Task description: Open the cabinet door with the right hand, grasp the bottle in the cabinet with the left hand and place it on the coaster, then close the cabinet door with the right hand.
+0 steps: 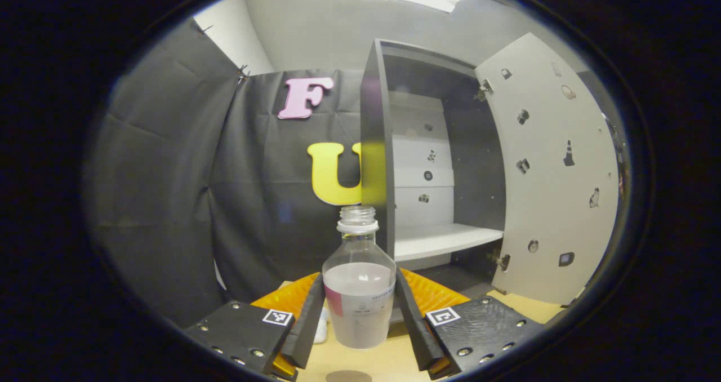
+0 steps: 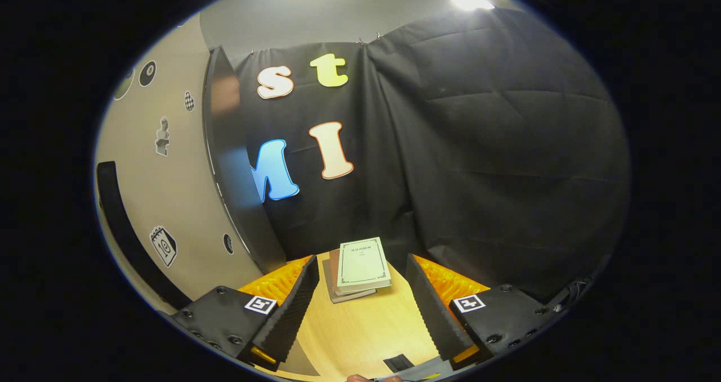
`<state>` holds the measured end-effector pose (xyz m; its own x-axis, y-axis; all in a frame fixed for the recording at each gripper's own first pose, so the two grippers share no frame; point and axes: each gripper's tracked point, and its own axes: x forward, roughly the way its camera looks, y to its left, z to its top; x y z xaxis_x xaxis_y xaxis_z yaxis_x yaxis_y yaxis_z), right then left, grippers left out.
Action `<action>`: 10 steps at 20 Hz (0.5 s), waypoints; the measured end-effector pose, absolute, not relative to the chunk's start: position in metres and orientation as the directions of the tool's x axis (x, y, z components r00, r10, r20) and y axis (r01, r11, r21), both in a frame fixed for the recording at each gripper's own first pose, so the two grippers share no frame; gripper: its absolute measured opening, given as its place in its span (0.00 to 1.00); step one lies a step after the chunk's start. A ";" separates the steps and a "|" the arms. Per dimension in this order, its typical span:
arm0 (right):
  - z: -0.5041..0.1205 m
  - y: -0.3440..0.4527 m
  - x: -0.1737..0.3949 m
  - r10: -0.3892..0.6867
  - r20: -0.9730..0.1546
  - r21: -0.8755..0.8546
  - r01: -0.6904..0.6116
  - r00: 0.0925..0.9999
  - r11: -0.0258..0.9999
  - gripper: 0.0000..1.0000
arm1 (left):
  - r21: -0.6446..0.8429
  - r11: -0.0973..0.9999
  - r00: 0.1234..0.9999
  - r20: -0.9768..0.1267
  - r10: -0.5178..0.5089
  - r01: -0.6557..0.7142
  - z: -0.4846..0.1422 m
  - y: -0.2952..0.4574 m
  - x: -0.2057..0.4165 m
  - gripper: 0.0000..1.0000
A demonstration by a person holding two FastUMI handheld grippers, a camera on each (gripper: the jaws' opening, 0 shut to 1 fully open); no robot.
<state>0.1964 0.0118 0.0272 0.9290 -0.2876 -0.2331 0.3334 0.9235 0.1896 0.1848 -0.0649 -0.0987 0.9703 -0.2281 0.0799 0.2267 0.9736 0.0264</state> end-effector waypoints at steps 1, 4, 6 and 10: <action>0.026 0.012 0.189 -0.293 -0.237 0.193 0.340 0.926 0.920 0.98 | 0.014 0.976 0.974 0.070 -0.216 0.215 -0.114 -0.059 0.184 0.70; 0.024 0.021 0.177 -0.298 -0.248 0.204 0.350 0.922 0.914 0.98 | -0.011 0.982 0.982 0.031 -0.187 0.187 -0.164 -0.043 0.184 0.71; 0.020 0.026 0.176 -0.309 -0.255 0.196 0.361 0.916 0.912 0.92 | -0.026 0.982 0.983 0.008 -0.184 0.185 -0.194 -0.037 0.187 0.71; 0.012 0.031 0.165 -0.324 -0.291 0.170 0.382 0.900 0.908 0.98 | -0.021 0.984 0.983 -0.042 -0.176 0.175 -0.257 -0.034 0.196 0.71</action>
<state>0.1650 0.0306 0.0120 0.9000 -0.3244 -0.2913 0.3825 0.9081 0.1704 0.1957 -0.0338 -0.2575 0.9835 -0.1761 -0.0421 0.1754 0.9843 -0.0209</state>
